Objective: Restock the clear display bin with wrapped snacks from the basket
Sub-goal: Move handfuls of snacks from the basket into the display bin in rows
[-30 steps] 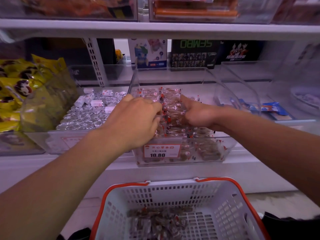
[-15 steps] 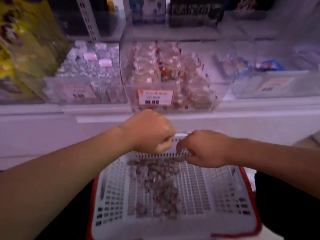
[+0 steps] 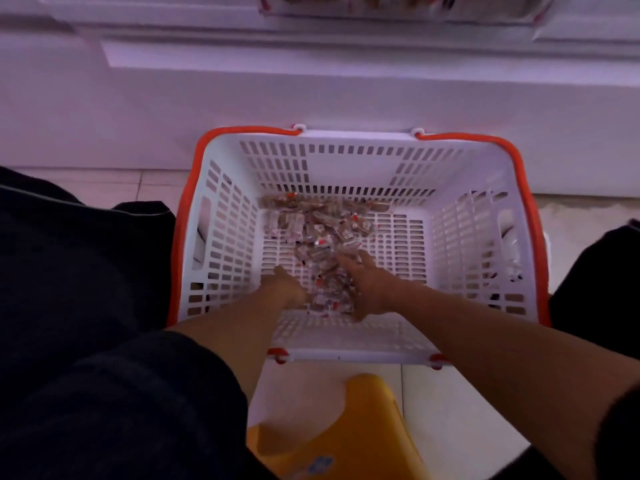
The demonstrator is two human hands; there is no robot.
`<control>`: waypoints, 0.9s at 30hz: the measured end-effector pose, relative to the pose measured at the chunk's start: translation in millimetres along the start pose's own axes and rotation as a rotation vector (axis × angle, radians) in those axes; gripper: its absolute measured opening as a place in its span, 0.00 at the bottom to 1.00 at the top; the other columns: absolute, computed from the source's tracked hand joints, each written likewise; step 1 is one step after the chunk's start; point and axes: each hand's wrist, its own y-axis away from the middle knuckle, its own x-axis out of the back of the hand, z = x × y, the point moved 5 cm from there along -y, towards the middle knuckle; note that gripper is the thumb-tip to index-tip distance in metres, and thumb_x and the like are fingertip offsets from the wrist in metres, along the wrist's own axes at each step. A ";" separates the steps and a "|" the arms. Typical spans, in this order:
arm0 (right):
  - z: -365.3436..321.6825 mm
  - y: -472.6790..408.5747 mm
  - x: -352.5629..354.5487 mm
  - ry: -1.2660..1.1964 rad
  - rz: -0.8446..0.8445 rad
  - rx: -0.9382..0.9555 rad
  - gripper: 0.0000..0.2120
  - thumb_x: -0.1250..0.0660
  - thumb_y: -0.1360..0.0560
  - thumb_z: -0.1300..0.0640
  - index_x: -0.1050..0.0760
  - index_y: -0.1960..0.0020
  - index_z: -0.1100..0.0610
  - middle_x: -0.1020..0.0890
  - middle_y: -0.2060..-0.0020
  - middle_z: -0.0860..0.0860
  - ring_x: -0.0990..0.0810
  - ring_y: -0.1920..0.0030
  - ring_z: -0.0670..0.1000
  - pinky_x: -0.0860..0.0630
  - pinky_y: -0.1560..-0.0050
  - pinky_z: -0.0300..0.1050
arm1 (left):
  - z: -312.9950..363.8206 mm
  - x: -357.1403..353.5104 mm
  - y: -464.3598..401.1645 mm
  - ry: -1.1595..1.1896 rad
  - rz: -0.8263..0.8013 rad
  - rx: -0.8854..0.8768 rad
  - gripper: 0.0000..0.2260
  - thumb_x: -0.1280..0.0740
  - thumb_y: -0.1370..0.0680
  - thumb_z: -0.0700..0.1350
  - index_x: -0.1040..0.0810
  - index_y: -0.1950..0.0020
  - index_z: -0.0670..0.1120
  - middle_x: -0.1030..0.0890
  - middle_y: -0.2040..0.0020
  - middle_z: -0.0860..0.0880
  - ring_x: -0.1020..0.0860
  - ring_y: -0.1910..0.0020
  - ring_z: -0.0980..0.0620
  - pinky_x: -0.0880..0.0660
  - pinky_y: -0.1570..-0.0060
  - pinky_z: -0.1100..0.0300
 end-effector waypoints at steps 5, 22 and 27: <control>4.0 -19.8 -6.8 0.071 0.166 -0.023 0.49 0.24 0.31 0.50 0.53 0.21 0.42 0.52 0.23 0.62 0.28 0.35 0.69 0.26 0.37 0.57 | 17.2 -15.9 -10.8 0.208 -0.012 0.040 0.59 0.24 0.32 0.62 0.61 0.20 0.42 0.50 0.20 0.39 0.45 0.22 0.37 0.37 0.27 0.46; 37.4 -16.9 -6.8 -1.030 0.218 -0.375 0.07 0.26 0.28 0.67 0.24 0.56 0.62 0.20 0.61 0.58 0.18 0.60 0.59 0.18 0.59 0.62 | 32.0 -23.0 -18.0 0.163 0.333 -0.087 0.33 0.26 0.28 0.39 0.38 0.28 0.39 0.23 0.40 0.39 0.22 0.43 0.40 0.27 0.48 0.52; 46.8 -10.1 -1.2 -1.035 0.178 -0.465 0.10 0.27 0.27 0.66 0.27 0.60 0.59 0.19 0.60 0.63 0.20 0.68 0.58 0.21 0.72 0.50 | 37.5 -20.7 -24.5 0.134 0.286 -0.030 0.26 0.34 0.22 0.36 0.39 0.25 0.40 0.27 0.32 0.39 0.25 0.37 0.40 0.26 0.47 0.53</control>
